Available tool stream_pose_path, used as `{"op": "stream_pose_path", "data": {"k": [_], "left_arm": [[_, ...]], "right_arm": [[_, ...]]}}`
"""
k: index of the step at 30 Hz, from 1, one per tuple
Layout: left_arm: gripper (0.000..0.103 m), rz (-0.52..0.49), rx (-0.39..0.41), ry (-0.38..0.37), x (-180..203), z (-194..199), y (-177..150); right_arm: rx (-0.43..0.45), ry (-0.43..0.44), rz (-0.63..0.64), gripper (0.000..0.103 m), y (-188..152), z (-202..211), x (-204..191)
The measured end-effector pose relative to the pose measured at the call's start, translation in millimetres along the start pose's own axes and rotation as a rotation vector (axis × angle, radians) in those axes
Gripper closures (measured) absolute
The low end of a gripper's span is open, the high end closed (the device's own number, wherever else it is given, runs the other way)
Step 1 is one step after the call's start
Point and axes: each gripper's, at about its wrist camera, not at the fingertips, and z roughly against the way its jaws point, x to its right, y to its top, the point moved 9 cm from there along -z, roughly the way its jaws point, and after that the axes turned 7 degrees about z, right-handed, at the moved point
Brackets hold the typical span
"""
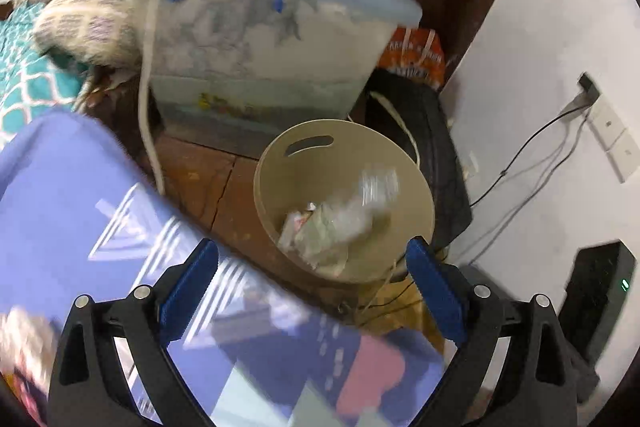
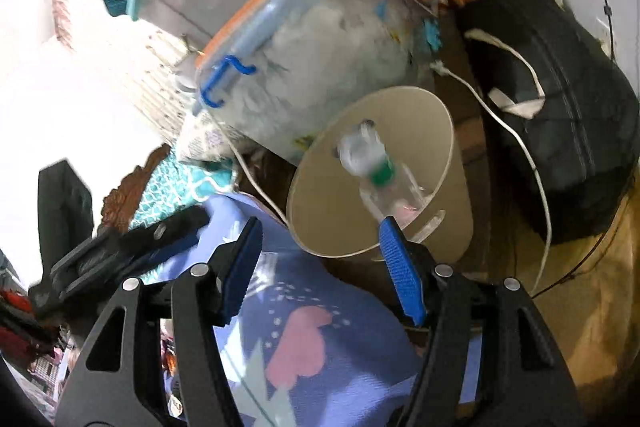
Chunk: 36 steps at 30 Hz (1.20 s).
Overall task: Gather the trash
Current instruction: 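Carry both held items over the beige bin and open both tools, then grasp the white paper cup with left tool while right grasps the crumpled plastic bag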
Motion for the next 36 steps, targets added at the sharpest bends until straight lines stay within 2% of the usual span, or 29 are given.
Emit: {"op": "stream_pose_path", "data": {"k": [2,5,7,9,12,13,16,18,21,25,27,28,29,30,31,32,33,34,36], "left_arm": [[0.012,0.019,0.027,0.003,-12,27,-13],[0.012,0.062,0.059,0.021,-50,72,-41],[0.012,0.1,0.08,0.075,-88,106,-56],[0.012,0.149,0.116,0.157,-133,141,-62],[0.012,0.287,0.195,0.331,-225,203,-65],[0.012,0.355,0.22,0.402,-262,225,-66],[0.013,0.532,0.249,0.554,-359,268,-66],[0.013,0.609,0.21,0.586,-406,272,-66],[0.02,0.696,0.125,0.611,-463,252,-64],[0.019,0.767,0.073,0.645,-509,228,-65],[0.022,0.79,0.059,0.644,-521,217,-67],[0.026,0.792,0.056,0.644,-527,212,-68],[0.039,0.788,0.054,0.641,-531,211,-68],[0.059,0.782,0.047,0.635,-533,208,-68],[0.071,0.781,0.033,0.624,-535,205,-70],[0.074,0.781,0.032,0.61,-536,204,-71],[0.078,0.779,0.036,0.611,-537,206,-71],[0.079,0.766,0.043,0.627,-536,210,-71],[0.08,0.748,0.081,0.617,-528,222,-68]], "right_arm": [[0.012,0.028,0.034,0.04,-6,1,-19],[-0.02,0.092,0.093,0.04,-23,-8,-56],[-0.047,0.132,0.152,0.04,-38,-14,-82],[-0.079,0.167,0.233,0.04,-57,-21,-112],[-0.14,0.219,0.32,0.04,-86,-34,-150],[-0.16,0.234,0.333,0.04,-93,-38,-159],[-0.227,0.275,0.387,0.04,-115,-53,-189],[-0.258,0.285,0.423,0.039,-124,-63,-204],[-0.339,0.301,0.475,0.03,-133,-86,-226],[-0.425,0.299,0.583,0.023,-146,-123,-252],[-0.491,0.295,0.589,0.023,-154,-148,-258],[-0.525,0.297,0.582,0.023,-157,-160,-261],[-0.552,0.29,0.583,0.023,-161,-169,-262],[-0.573,0.288,0.583,0.023,-165,-177,-264],[-0.6,0.291,0.575,0.027,-170,-185,-264],[-0.622,0.299,0.561,0.051,-174,-191,-265],[-0.655,0.327,0.537,0.064,-180,-195,-266],[-0.667,0.352,0.515,0.069,-182,-194,-267],[-0.595,0.366,0.521,0.071,-173,-180,-272]]}}
